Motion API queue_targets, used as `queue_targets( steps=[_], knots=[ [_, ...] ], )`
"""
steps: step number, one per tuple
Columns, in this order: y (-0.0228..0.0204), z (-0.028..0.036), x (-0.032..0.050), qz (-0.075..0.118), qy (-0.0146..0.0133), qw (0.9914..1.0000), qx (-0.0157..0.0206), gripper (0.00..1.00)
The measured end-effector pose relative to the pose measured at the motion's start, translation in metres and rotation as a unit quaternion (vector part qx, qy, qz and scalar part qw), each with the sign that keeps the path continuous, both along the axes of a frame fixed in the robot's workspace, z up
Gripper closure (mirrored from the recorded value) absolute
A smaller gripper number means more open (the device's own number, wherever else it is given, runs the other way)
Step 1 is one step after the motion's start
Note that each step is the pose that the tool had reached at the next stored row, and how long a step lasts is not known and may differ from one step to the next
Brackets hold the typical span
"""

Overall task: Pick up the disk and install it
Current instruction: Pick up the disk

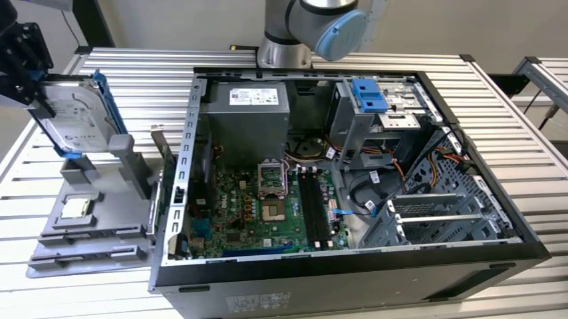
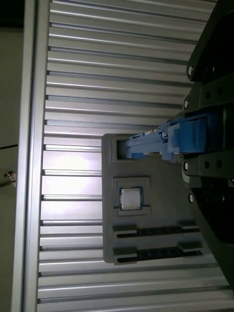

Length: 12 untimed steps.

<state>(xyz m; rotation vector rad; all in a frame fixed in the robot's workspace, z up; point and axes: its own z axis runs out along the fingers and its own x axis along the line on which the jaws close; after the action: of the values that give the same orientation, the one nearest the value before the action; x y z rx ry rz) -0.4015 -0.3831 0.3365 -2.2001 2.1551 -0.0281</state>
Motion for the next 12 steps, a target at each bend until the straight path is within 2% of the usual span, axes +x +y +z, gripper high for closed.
queue_targets(
  steps=[4,12],
  knots=[
    [-0.0001,0.0048,-0.0011,0.0,-0.0063,0.99998,0.0,1.0],
    [0.0001,0.0216,-0.0013,0.0,-0.009,0.99996,0.0,1.0]
  ],
)
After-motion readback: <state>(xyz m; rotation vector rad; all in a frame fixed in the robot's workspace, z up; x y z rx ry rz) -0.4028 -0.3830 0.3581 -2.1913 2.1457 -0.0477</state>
